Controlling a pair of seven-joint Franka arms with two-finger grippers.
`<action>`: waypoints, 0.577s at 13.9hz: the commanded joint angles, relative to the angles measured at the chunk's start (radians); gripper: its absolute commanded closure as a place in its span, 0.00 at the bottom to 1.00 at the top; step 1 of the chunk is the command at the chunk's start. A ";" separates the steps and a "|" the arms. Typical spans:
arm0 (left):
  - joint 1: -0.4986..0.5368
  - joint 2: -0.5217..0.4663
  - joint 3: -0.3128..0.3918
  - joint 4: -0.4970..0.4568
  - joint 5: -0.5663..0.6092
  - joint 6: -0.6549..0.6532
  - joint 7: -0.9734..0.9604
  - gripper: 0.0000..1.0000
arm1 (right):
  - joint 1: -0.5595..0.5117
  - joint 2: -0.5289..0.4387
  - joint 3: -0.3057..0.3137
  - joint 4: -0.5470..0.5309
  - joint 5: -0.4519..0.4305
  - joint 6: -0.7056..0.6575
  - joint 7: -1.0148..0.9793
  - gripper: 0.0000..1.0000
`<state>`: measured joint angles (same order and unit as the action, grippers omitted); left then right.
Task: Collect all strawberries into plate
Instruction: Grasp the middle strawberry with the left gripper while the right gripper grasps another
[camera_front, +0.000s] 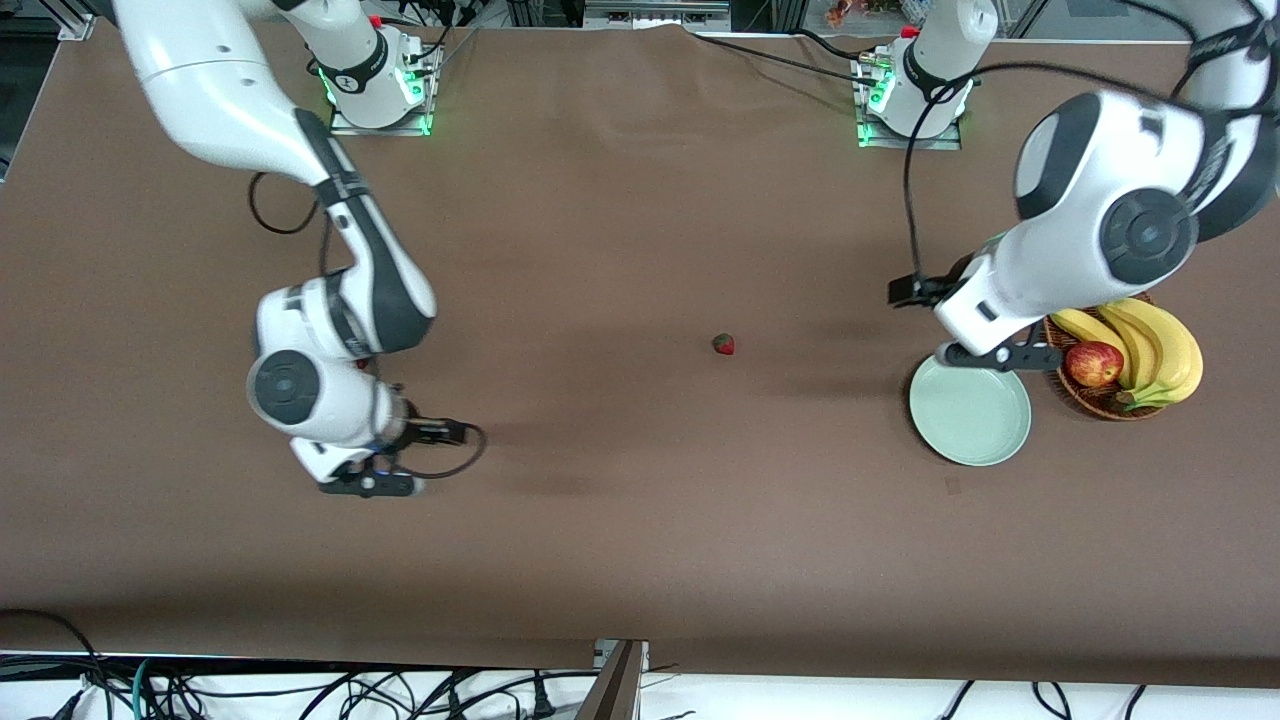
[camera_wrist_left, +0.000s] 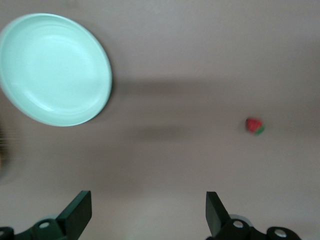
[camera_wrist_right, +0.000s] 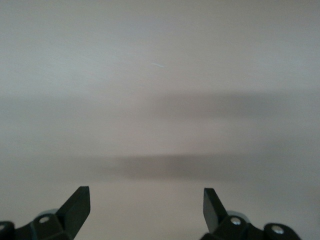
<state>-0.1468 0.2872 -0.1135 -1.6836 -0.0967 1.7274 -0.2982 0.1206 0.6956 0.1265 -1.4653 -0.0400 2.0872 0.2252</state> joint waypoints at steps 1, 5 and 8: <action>-0.104 0.091 -0.002 0.008 -0.017 0.096 -0.239 0.00 | -0.097 -0.146 0.024 -0.211 -0.003 0.007 -0.142 0.00; -0.282 0.188 0.000 -0.086 0.076 0.367 -0.476 0.00 | -0.174 -0.185 0.015 -0.325 -0.009 0.034 -0.227 0.00; -0.336 0.259 -0.002 -0.116 0.233 0.521 -0.498 0.00 | -0.179 -0.177 0.015 -0.391 -0.009 0.062 -0.230 0.00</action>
<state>-0.4653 0.5182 -0.1292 -1.7888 0.0766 2.1963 -0.7856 -0.0484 0.5464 0.1273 -1.7789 -0.0424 2.1135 0.0123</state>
